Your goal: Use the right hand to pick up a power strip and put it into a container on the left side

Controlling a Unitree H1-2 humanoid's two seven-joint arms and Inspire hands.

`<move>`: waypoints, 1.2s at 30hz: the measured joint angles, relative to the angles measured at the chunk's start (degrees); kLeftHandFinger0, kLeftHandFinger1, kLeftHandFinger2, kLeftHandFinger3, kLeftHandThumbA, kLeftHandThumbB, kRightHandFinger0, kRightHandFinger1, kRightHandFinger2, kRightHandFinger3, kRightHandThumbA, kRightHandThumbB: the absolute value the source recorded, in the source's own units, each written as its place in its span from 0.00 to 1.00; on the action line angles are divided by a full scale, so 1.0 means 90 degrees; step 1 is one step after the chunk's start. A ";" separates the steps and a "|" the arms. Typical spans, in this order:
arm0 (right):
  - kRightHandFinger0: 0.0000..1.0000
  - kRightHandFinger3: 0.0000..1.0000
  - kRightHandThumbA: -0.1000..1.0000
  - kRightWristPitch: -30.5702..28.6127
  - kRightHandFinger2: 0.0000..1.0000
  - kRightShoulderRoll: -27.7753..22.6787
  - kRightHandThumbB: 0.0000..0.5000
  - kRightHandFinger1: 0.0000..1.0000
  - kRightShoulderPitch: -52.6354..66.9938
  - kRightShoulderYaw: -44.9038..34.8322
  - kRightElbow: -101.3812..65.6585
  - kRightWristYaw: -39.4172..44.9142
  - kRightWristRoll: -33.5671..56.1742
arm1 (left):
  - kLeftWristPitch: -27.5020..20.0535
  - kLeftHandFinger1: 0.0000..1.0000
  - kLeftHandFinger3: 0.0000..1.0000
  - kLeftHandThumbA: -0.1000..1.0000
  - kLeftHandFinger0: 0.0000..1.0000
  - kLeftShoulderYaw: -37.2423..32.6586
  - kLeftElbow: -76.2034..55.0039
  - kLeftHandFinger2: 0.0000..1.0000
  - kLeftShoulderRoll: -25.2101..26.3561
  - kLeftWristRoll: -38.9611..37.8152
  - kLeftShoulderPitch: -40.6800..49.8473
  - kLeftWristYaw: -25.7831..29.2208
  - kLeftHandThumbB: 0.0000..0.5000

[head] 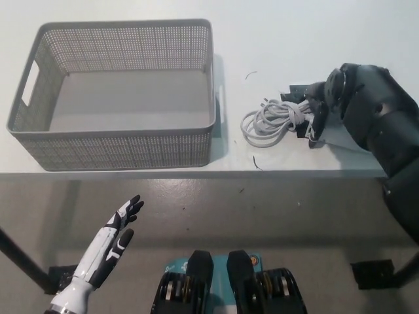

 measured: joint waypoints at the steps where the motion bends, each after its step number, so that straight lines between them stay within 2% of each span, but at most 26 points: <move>1: 1.00 1.00 0.90 -0.0025 1.00 0.0000 0.93 1.00 0.0053 -0.0111 -0.0002 -0.0135 0.0036 | 0.0000 1.00 1.00 1.00 1.00 -0.0002 0.0000 1.00 0.0000 -0.0004 -0.0001 -0.0015 0.50; 4: 1.00 1.00 0.92 -0.0094 1.00 0.0001 0.91 1.00 0.0170 -0.0376 -0.0020 -0.0532 0.0134 | 0.0000 1.00 1.00 1.00 1.00 -0.0005 0.0005 1.00 -0.0002 -0.0005 -0.0001 -0.0034 0.50; 5: 1.00 1.00 0.89 -0.0130 1.00 0.0001 0.98 1.00 0.0205 -0.0510 -0.0024 -0.0693 0.0177 | 0.0000 1.00 1.00 1.00 1.00 -0.0006 0.0010 1.00 -0.0002 -0.0004 -0.0002 -0.0037 0.51; 6: 1.00 1.00 0.88 -0.0175 1.00 0.0001 0.96 1.00 0.0248 -0.0662 -0.0025 -0.0822 0.0235 | 0.0000 1.00 1.00 1.00 1.00 -0.0009 0.0015 1.00 -0.0003 -0.0004 -0.0004 -0.0039 0.52; 7: 0.86 1.00 0.86 -0.0200 0.92 -0.0001 0.93 0.85 0.0272 -0.0788 -0.0025 -0.0926 0.0279 | 0.0000 1.00 1.00 1.00 1.00 -0.0011 0.0018 1.00 -0.0005 -0.0005 -0.0004 -0.0041 0.51; 8: 0.64 0.96 0.84 -0.0219 0.72 -0.0006 0.92 0.63 0.0294 -0.0937 -0.0024 -0.1015 0.0339 | 0.0000 1.00 1.00 1.00 1.00 -0.0012 0.0021 1.00 -0.0005 -0.0005 -0.0004 -0.0044 0.50; 9: 0.55 0.93 0.83 -0.0250 0.68 -0.0012 0.92 0.56 0.0348 -0.1182 -0.0025 -0.1183 0.0438 | 0.0000 1.00 1.00 1.00 1.00 -0.0016 0.0026 1.00 -0.0006 -0.0004 -0.0011 -0.0046 0.50; 10: 0.22 0.76 0.81 -0.0272 0.40 -0.0013 0.94 0.27 0.0388 -0.1411 -0.0025 -0.1313 0.0523 | 0.0000 1.00 1.00 1.00 1.00 -0.0017 0.0029 1.00 -0.0006 -0.0004 -0.0014 -0.0047 0.52; 11: 0.01 0.64 0.66 -0.0291 0.06 -0.0031 0.89 0.01 0.0414 -0.1656 -0.0026 -0.1473 0.0598 | 0.0000 1.00 1.00 1.00 1.00 -0.0017 0.0029 1.00 -0.0007 -0.0004 -0.0020 -0.0048 0.50; 12: 0.00 0.63 0.53 -0.0311 0.04 -0.0058 0.82 0.00 0.0431 -0.1907 -0.0026 -0.1623 0.0702 | 0.0000 1.00 1.00 1.00 1.00 -0.0017 0.0029 1.00 -0.0006 -0.0003 -0.0025 -0.0048 0.50; 13: 0.00 0.66 0.35 -0.0325 0.13 -0.0086 0.60 0.00 0.0450 -0.2201 -0.0026 -0.1764 0.0815 | 0.0001 1.00 1.00 1.00 1.00 -0.0017 0.0032 1.00 -0.0006 -0.0004 -0.0025 -0.0048 0.49; 15: 0.00 0.59 0.06 -0.0346 0.33 -0.0124 0.52 0.04 0.0485 -0.2750 -0.0026 -0.1989 0.1000 | 0.0001 1.00 1.00 1.00 1.00 -0.0018 0.0050 1.00 -0.0010 -0.0003 -0.0026 -0.0048 0.50; 16: 0.00 0.58 0.03 -0.0351 0.36 -0.0139 0.49 0.04 0.0496 -0.2969 -0.0025 -0.2082 0.1078 | 0.0002 1.00 1.00 1.00 1.00 -0.0018 0.0064 1.00 -0.0012 -0.0004 -0.0026 -0.0048 0.50; 18: 0.00 0.34 0.00 -0.0362 0.64 -0.0175 0.37 0.18 0.0539 -0.3392 -0.0024 -0.2241 0.1240 | 0.0003 1.00 1.00 1.00 1.00 -0.0019 0.0078 1.00 -0.0017 -0.0004 -0.0030 -0.0048 0.50; 19: 0.00 0.39 0.00 -0.0373 0.70 -0.0192 0.38 0.23 0.0579 -0.3721 -0.0024 -0.2358 0.1376 | 0.0003 1.00 1.00 1.00 1.00 -0.0020 0.0087 1.00 -0.0017 -0.0004 -0.0037 -0.0048 0.50; 20: 0.00 0.41 0.00 -0.0387 0.70 -0.0199 0.38 0.23 0.0625 -0.3998 -0.0022 -0.2441 0.1496 | 0.0003 1.00 1.00 1.00 1.00 -0.0020 0.0090 1.00 -0.0017 -0.0004 -0.0044 -0.0048 0.50; 21: 0.00 0.55 0.00 -0.0401 0.66 -0.0198 0.39 0.20 0.0661 -0.4172 -0.0022 -0.2489 0.1563 | 0.0003 1.00 1.00 1.00 1.00 -0.0020 0.0091 1.00 -0.0017 -0.0004 -0.0051 -0.0048 0.51; 23: 0.00 0.65 0.04 -0.0436 0.63 -0.0173 0.33 0.17 0.0762 -0.4638 -0.0024 -0.2601 0.1754 | 0.0003 1.00 1.00 1.00 1.00 -0.0020 0.0093 1.00 -0.0017 -0.0005 -0.0081 -0.0049 0.50; 26: 0.00 0.64 0.03 -0.0471 0.64 -0.0160 0.29 0.17 0.0773 -0.5245 -0.0027 -0.2773 0.2014 | 0.0003 1.00 1.00 1.00 1.00 -0.0020 0.0095 1.00 -0.0015 -0.0011 -0.0122 -0.0062 0.50; 27: 0.00 0.54 0.06 -0.0480 0.64 -0.0158 0.29 0.18 0.0779 -0.5439 -0.0028 -0.2823 0.2088 | 0.0003 1.00 1.00 1.00 1.00 -0.0020 0.0094 1.00 -0.0016 -0.0016 -0.0133 -0.0073 0.50; 29: 0.00 0.56 0.00 -0.0502 0.62 -0.0156 0.31 0.17 0.0791 -0.5801 -0.0028 -0.2919 0.2270 | 0.0003 1.00 1.00 1.00 1.00 -0.0019 0.0094 1.00 -0.0014 -0.0028 -0.0150 -0.0098 0.50; 30: 0.00 0.58 0.00 -0.0514 0.62 -0.0156 0.25 0.17 0.0794 -0.6074 -0.0028 -0.2986 0.2399 | 0.0003 1.00 1.00 1.00 1.00 -0.0019 0.0095 1.00 -0.0013 -0.0038 -0.0161 -0.0120 0.51; 32: 0.00 0.55 0.00 -0.0525 0.54 -0.0159 0.25 0.10 0.0803 -0.6408 -0.0026 -0.3047 0.2610 | 0.0003 1.00 1.00 1.00 1.00 -0.0019 0.0095 1.00 -0.0013 -0.0042 -0.0182 -0.0141 0.52; 33: 0.00 0.62 0.00 -0.0538 0.55 -0.0157 0.25 0.08 0.0820 -0.6604 -0.0028 -0.3070 0.2731 | 0.0003 1.00 1.00 1.00 1.00 -0.0018 0.0095 1.00 -0.0013 -0.0045 -0.0196 -0.0151 0.52; 34: 0.00 0.58 0.00 -0.0541 0.56 -0.0157 0.26 0.09 0.0821 -0.6647 -0.0028 -0.3073 0.2754 | 0.0003 1.00 1.00 1.00 1.00 -0.0018 0.0096 1.00 -0.0013 -0.0047 -0.0199 -0.0155 0.52; 36: 0.00 0.57 0.00 -0.0545 0.62 -0.0153 0.23 0.11 0.0867 -0.7065 -0.0012 -0.3106 0.3001 | 0.0003 1.00 1.00 1.00 1.00 -0.0017 0.0095 1.00 -0.0013 -0.0052 -0.0223 -0.0173 0.51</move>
